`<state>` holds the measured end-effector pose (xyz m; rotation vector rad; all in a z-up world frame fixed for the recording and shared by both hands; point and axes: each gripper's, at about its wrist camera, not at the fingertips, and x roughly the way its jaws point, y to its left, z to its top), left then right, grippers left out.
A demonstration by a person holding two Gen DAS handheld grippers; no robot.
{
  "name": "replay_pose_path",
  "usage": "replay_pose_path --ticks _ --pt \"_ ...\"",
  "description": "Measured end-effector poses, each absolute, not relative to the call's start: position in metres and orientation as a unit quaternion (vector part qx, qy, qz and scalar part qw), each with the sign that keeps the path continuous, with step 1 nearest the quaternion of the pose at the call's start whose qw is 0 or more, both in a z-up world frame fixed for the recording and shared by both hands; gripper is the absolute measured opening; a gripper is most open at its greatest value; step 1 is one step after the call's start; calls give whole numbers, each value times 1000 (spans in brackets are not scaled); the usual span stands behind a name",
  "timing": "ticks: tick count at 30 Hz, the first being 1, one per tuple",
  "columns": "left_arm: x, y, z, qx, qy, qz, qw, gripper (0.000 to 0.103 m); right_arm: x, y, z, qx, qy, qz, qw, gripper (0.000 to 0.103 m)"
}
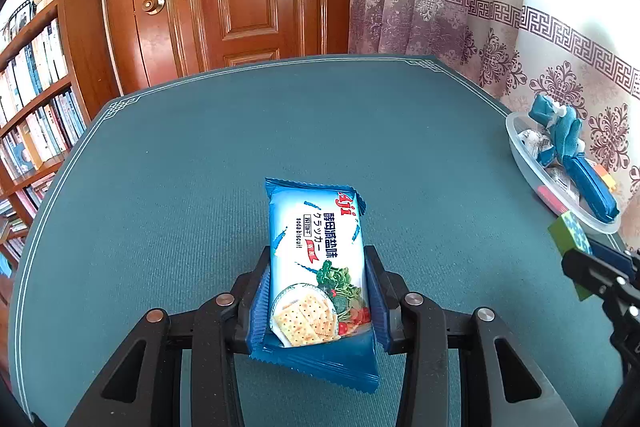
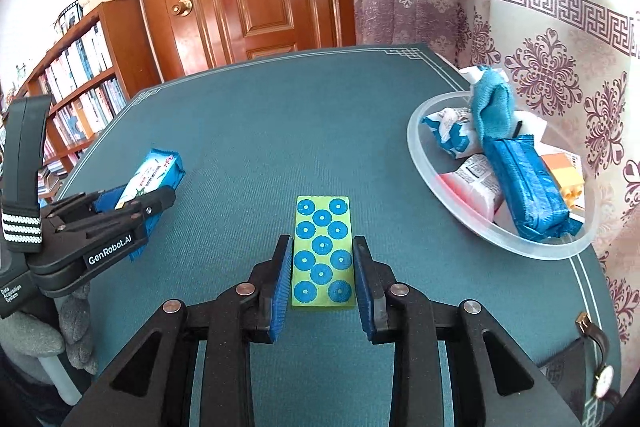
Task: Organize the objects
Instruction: 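Carry the green dotted block into the bowl and open the right gripper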
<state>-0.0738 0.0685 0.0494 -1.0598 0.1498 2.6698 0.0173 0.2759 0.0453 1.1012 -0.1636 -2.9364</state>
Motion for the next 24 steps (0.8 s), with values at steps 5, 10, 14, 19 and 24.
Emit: replay_pose_path --ticks 5,10,14,19,24 --pt "-67 82 46 -370 64 916 143 44 26 300 57 334 -66 -940 -14 30" --pt "-58 94 45 -370 74 913 153 44 33 329 66 319 -77 -944 -39 30" --pt "-55 103 44 -377 75 909 164 44 36 354 74 306 -78 -947 -62 30" --pt "-52 116 44 -381 79 905 174 44 34 393 81 296 -88 -947 -91 30" --pt "-50 129 46 -384 77 901 186 44 22 428 81 292 -85 -944 -130 30"
